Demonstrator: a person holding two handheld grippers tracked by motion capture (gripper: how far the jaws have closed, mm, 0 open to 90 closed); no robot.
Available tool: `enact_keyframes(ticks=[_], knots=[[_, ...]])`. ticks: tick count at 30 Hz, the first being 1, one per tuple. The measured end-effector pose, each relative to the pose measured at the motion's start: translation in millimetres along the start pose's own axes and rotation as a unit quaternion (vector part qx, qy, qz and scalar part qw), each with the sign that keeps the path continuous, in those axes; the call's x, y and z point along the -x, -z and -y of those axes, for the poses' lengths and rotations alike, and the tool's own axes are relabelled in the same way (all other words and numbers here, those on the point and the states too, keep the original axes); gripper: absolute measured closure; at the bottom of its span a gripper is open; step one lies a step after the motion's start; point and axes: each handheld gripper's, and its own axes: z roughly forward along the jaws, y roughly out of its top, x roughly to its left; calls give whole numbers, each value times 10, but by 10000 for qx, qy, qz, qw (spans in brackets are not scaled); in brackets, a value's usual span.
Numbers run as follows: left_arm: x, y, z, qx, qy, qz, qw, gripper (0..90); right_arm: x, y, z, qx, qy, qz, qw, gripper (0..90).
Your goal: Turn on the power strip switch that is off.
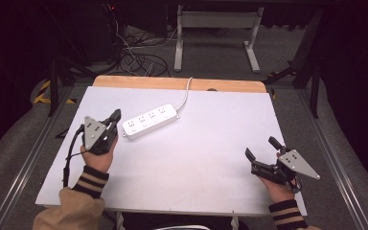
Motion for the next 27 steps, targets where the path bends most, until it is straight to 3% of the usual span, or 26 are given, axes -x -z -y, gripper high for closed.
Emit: enact_keyframes(ticks=[5, 9, 17, 23, 24, 25, 27], knots=[[-165, 250, 23, 220, 379, -337, 9985, 899, -8, -7, 7, -4, -5, -32, 10000, 75], [-189, 268, 79, 128, 494, -334, 9981, 899, -24, -32, 15, -40, -12, -78, 10000, 75], [-109, 249, 94, 126, 217, -361, 9990, 875, -37, -52, 27, -73, 49, -87, 9999, 75], [-97, 228, 105, 129, 209, -354, 9991, 862, -38, -49, 31, -79, 71, -91, 9999, 75], [-95, 224, 108, 128, 188, -371, 9991, 791, -42, -50, 32, -81, 63, -95, 9999, 76], [-91, 219, 115, 148, 175, -379, 9990, 791, -42, -50, 32, -81, 63, -95, 9999, 76], [-87, 208, 139, 317, 106, -424, 9985, 592, -42, -49, 33, -84, 63, -93, 9999, 76]])
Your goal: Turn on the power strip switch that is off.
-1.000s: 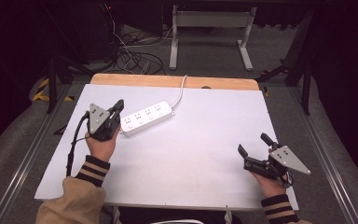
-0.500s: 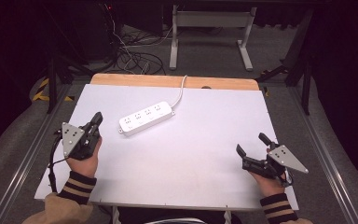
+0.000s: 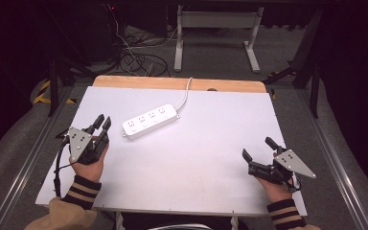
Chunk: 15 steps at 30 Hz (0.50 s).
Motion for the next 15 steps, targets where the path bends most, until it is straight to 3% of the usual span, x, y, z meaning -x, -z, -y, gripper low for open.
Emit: enact_keyframes(ticks=[3, 6, 15], knots=[[8, -34, 24, 171, -40, -274, 9995, 248, 2, 3, 0, 2, 4, 7, 10000, 76], [-24, -65, 25, 159, 176, -390, 9990, 27, 0, 0, 0, -3, 3, 6, 10000, 76], [-29, -71, 58, 270, 160, -315, 9990, 0, -3, -12, -1, -11, -2, -20, 10000, 76]])
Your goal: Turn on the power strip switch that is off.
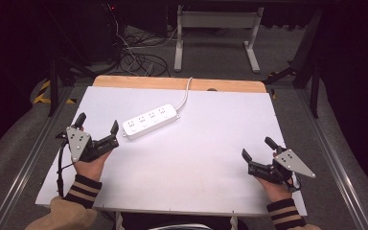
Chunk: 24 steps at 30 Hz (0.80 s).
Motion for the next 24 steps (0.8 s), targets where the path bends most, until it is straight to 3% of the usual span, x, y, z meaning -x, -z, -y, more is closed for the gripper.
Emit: enact_keyframes(ticks=[24], knots=[[-4, -26, 31, -115, 95, 87, 9999, 0, -7, 6, 2, -22, -9, -16, 10000, 76]])
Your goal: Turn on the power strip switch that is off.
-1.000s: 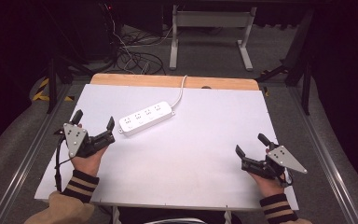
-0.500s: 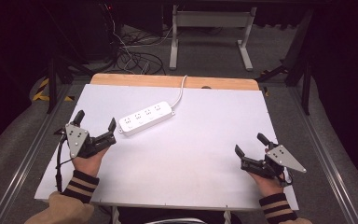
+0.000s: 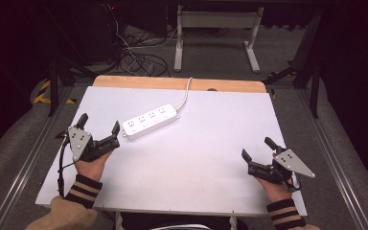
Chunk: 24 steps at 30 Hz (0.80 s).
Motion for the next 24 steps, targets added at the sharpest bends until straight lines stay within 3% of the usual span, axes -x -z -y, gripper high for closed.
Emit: enact_keyframes(ticks=[24], knots=[[3, -37, 19, -90, 82, 66, 9999, 1, -5, 21, 9, -20, 13, 4, 10000, 77]])
